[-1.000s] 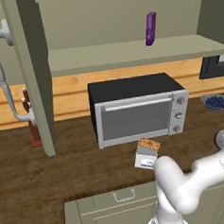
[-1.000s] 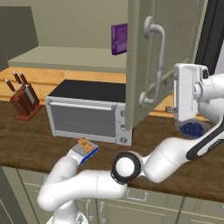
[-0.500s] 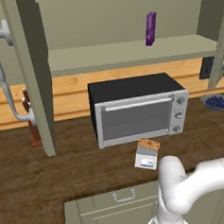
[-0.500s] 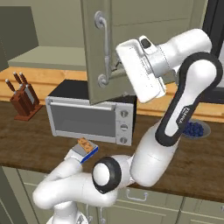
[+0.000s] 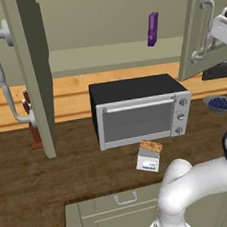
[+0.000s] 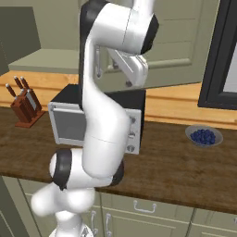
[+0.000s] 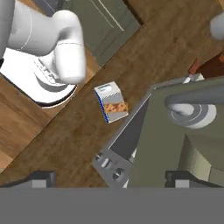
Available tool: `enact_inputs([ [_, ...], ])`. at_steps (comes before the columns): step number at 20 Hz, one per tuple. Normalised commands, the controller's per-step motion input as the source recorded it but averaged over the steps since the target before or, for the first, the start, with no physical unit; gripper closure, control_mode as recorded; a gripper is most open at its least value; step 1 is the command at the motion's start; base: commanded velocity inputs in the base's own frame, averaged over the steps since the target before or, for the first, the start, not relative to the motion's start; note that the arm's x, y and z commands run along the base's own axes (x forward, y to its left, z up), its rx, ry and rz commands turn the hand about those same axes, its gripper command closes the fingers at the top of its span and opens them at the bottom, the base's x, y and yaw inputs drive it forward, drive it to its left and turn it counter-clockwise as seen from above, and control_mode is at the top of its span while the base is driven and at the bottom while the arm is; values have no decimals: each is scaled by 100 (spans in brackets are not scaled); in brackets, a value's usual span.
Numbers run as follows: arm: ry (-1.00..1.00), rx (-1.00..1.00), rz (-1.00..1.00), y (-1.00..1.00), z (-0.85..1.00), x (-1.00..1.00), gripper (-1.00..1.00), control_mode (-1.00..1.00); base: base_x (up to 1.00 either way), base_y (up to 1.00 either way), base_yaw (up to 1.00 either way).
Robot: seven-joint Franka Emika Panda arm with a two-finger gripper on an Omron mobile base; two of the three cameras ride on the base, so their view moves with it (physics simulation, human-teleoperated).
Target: Pick the bar and place it on the digital scale for weighing, and close the cabinet.
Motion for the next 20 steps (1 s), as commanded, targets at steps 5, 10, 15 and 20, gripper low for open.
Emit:
enact_inputs([
  [5, -24, -41, -45, 0, -15, 100, -100, -100, 0, 0, 0],
  [10, -68, -13, -9, -41, -79, 100, -100, -100, 0, 0, 0],
  [15, -78, 0, 0, -67, -100, 100, -100, -100, 0, 0, 0],
  [20, -59, 0, 0, -41, -77, 100, -100, -100, 0, 0, 0],
])
